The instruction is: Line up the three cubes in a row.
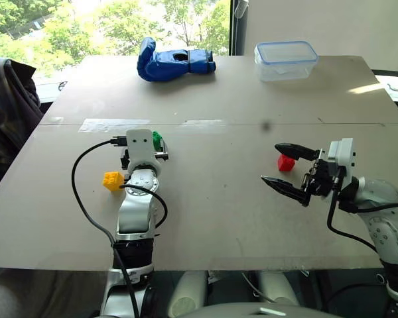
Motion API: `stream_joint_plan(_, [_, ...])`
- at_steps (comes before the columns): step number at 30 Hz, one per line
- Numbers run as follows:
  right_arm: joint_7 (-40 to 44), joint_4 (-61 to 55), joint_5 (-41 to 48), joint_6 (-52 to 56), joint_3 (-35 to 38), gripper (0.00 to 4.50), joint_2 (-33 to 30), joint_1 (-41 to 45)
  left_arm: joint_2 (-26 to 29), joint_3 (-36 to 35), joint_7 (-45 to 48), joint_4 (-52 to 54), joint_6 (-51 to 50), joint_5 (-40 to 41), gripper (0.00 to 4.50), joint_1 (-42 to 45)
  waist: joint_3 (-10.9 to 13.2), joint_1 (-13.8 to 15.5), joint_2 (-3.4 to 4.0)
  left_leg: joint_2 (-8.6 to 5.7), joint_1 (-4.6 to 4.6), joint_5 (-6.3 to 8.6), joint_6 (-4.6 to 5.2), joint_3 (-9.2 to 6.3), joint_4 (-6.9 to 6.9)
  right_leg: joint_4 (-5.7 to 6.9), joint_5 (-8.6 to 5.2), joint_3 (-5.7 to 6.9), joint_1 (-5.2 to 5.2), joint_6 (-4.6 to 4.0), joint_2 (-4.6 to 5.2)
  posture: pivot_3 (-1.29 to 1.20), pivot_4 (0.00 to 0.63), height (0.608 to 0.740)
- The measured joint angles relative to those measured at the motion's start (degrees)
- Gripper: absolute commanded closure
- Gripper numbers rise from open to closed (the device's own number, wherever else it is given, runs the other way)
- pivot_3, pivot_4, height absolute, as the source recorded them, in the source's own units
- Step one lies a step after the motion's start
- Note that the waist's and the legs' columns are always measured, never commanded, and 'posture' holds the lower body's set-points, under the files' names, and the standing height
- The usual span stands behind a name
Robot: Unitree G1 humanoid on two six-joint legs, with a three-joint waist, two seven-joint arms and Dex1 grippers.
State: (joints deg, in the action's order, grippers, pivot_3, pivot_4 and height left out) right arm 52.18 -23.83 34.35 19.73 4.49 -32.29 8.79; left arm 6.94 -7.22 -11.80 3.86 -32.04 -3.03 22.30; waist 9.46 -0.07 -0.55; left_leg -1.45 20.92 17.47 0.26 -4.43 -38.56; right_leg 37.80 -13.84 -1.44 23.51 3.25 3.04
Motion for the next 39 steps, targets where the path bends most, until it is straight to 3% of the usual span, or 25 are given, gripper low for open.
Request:
stream_joint_plan(10, [-1.0,0.0,-0.1,-0.1,-0.3,0.03,0.3,0.2,-3.5,0.6,-4.4,-12.7,4.2,-1.4,0.00,6.0,0.0,-0.1,-0.02,0.00,0.04,-0.01,-0.03,0.01,0.00,-0.01,0.00,0.00,0.04,0.00,0.02,0.00,0.150,0.740])
stream_joint_plan(30, [-2.7,0.0,-0.4,0.2,-1.6,0.03,0.4,0.4,-2.6,-2.2,-4.7,-16.1,0.4,0.0,0.00,9.6,-0.1,-0.1,-0.03,-0.02,-0.06,-0.03,-0.06,0.02,-0.07,0.10,0.00,0.00,-0.01,0.01,0.03,0.00,0.150,0.740])
stream_joint_plan(33, [-2.9,0.0,-0.4,0.2,-1.6,0.00,0.4,0.4,-2.9,-2.3,-4.6,-15.9,0.1,0.1,0.78,9.6,-0.1,-0.2,-0.04,-0.02,-0.06,-0.03,-0.06,0.02,-0.07,0.10,0.00,0.00,-0.01,0.01,0.03,0.00,0.150,0.740])
stream_joint_plan(39, [-7.0,0.0,-1.1,2.3,-1.6,0.00,1.2,0.9,-3.6,-1.7,-4.2,-15.6,0.0,0.1,2.99,9.4,-0.1,-0.7,-0.05,0.01,-0.06,-0.03,-0.06,0.03,-0.06,0.10,0.00,-0.02,0.00,0.00,0.03,0.00,0.150,0.740])
